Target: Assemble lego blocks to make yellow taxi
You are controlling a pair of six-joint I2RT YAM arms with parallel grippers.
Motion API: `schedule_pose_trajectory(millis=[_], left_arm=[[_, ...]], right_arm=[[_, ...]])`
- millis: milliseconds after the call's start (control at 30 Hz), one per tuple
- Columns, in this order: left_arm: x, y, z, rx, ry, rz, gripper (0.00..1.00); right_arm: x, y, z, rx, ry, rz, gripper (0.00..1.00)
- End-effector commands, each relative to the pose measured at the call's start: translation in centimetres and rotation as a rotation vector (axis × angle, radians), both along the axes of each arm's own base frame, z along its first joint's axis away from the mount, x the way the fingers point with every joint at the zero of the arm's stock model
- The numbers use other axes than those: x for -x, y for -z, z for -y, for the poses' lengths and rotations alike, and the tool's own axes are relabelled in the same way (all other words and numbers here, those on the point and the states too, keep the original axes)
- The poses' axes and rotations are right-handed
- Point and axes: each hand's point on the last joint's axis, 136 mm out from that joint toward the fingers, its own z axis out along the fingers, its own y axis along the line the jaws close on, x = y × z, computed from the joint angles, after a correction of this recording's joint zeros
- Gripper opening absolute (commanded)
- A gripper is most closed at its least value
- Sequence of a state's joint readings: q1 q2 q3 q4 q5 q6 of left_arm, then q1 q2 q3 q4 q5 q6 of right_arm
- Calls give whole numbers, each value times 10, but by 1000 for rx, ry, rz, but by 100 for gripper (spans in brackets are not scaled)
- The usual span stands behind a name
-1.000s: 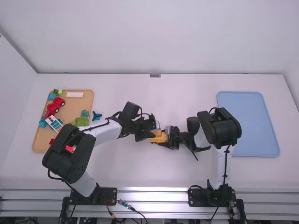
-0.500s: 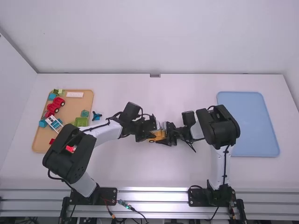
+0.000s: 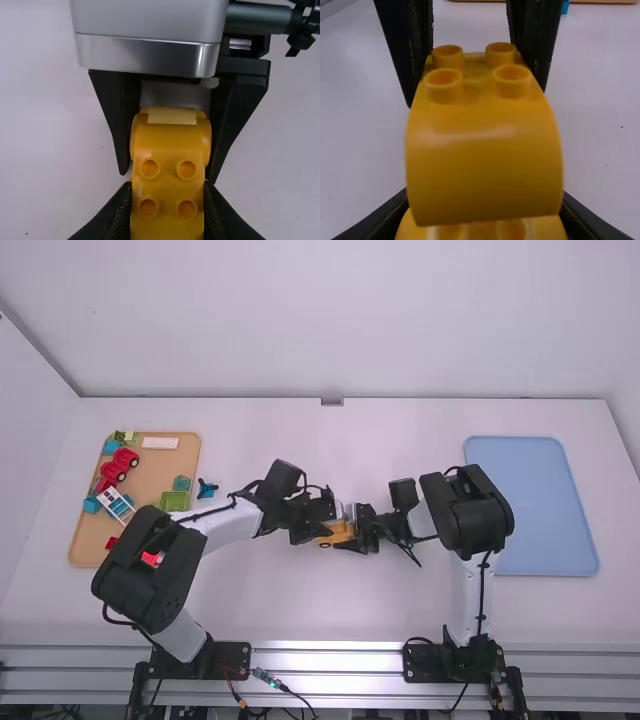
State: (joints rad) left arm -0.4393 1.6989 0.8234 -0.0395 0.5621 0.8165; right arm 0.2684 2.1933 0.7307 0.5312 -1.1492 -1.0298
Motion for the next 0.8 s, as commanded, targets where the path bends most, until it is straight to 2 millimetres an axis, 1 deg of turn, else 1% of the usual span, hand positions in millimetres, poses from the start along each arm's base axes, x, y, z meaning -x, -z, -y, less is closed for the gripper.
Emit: schedule_pose_trajectory(millis=[0,133,367,467,633,767], left_arm=[[7,7,0,-15,14,-15,1],[8,8,1,-10,15,-22,1],[7,25,4,-3,-4,-68,1],[12,25,7,19,32,-77,1],[9,27,4,-5,11,-70,1],[13,28,5,-8,21,-83,1]], right_arm=[[4,13,4,49,24,-35,43],[4,14,4,50,26,-37,43],[4,14,4,52,24,-38,41],[4,14,5,53,27,-37,41],[4,14,4,51,26,-41,41],[4,14,4,51,26,-39,41]])
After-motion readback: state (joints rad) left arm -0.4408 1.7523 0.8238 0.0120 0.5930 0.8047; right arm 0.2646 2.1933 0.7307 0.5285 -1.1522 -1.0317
